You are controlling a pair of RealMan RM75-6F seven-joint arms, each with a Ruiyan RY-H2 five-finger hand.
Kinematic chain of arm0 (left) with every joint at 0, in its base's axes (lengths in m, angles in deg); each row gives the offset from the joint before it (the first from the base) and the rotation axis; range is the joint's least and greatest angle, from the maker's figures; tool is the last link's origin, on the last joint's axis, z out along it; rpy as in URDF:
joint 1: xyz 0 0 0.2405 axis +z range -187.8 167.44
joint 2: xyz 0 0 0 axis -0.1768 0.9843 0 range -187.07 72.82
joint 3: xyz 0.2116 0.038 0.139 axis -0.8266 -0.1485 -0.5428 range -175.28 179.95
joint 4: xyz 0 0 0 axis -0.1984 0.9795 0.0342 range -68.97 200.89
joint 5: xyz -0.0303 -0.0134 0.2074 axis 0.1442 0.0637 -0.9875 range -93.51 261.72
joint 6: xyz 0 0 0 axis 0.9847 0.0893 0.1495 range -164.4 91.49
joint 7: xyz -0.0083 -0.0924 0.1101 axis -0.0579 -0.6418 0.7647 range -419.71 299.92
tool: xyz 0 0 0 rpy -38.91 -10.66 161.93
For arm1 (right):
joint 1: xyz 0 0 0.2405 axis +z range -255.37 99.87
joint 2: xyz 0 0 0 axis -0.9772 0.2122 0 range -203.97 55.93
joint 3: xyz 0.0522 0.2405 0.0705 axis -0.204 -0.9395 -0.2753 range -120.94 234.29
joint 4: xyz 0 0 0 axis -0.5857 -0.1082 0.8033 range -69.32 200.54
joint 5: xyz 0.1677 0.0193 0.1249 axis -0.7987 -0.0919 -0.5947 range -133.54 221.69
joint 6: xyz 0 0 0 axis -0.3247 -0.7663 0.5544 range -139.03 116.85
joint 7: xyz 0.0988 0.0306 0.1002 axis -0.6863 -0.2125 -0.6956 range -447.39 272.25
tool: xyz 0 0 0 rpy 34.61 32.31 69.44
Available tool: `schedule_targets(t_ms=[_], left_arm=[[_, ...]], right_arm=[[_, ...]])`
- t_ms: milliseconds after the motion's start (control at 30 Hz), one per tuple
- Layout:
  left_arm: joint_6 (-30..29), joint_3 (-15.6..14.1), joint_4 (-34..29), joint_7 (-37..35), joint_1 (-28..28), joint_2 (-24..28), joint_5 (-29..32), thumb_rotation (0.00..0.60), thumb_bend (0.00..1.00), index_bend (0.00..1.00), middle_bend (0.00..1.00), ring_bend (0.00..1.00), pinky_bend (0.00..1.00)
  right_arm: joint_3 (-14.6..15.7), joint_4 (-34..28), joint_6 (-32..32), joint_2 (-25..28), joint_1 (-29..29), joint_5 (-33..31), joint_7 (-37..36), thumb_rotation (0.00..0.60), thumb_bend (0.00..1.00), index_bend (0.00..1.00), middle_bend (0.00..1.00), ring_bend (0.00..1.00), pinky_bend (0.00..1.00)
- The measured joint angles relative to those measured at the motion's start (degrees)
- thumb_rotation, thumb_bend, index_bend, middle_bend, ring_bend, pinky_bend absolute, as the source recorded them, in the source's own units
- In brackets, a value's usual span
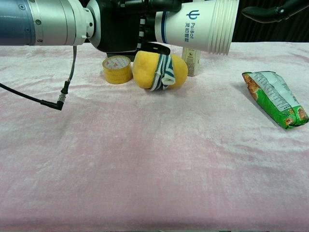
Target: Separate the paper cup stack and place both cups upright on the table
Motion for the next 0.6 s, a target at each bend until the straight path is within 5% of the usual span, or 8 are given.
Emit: schedule_targets(t_ms=[600], left_arm=[[0.6, 0.8, -0.4, 0.5, 0.3, 0.5, 0.5, 0.6, 0.36, 0.4, 0.42, 0.33, 0.51]], right_arm=[[0.2, 0.1, -0.3, -0.8, 0.4, -0.1, -0.2, 0.6, 0.27, 0.46, 0.0, 0.12, 0.2]])
